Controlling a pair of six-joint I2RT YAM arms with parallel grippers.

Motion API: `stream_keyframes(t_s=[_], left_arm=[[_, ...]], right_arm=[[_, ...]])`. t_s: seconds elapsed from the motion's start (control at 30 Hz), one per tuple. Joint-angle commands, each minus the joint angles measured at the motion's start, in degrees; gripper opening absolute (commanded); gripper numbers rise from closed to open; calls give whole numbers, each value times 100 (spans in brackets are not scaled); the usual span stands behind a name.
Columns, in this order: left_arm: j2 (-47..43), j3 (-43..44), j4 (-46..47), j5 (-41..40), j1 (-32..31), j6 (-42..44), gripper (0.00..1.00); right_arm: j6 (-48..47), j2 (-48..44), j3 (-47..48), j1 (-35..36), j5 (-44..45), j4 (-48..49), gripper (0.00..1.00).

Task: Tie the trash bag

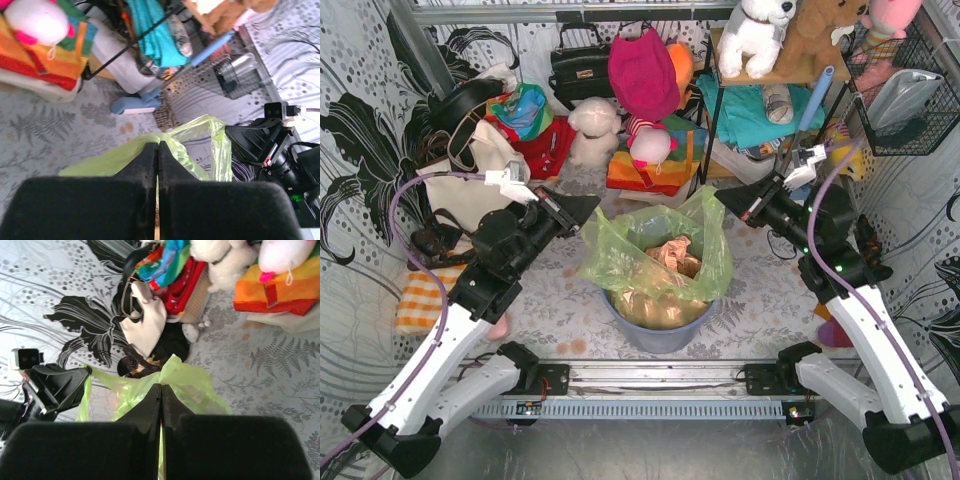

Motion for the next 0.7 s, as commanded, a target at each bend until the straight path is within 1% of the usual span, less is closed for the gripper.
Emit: stream_keyframes(t_s=[0.0, 0.13, 0.3, 0.47, 0.67], left_arm=[[110, -74, -306, -819, -3, -192, 0], [447, 89, -509, -1103, -3, -256, 0], [854, 263, -276, -1283, 17, -250, 0], [1224, 464, 322, -881, 157, -124, 0], [1557, 966, 657, -776, 212, 46, 0]], right_arm=[[73, 389, -28, 25, 255, 199, 0], [187, 761, -33, 27, 409, 523, 0], [468, 1218, 23, 30, 466, 1092, 0], [674, 1522, 148, 34, 439, 1826, 0], [654, 1781, 524, 30, 398, 2420, 0]])
